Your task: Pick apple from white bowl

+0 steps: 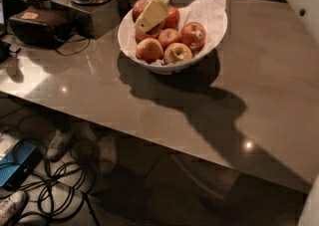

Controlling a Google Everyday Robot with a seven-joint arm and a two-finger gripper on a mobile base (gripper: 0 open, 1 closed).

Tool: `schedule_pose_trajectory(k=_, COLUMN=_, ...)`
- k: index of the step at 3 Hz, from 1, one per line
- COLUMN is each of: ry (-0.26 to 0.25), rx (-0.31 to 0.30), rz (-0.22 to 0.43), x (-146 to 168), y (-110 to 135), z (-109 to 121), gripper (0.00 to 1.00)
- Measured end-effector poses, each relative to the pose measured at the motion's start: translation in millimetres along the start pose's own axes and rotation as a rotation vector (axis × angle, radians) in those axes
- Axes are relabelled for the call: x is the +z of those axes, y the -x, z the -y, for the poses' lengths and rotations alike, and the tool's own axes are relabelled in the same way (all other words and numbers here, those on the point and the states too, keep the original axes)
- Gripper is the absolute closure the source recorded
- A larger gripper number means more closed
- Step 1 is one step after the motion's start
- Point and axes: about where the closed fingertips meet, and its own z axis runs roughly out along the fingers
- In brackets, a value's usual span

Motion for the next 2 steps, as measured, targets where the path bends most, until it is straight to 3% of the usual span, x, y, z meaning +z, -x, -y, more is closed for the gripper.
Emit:
schedule_pose_trajectory(k=1, ry=-0.017, rx=0.019, rz=0.039, x=-10.9, y=6.1, z=-23.3, gripper=1.00)
schedule_pose_trajectory(k=2, ry=-0.013, rx=0.020, rz=0.033, x=-5.3, y=3.5, z=-25.5, gripper=1.00)
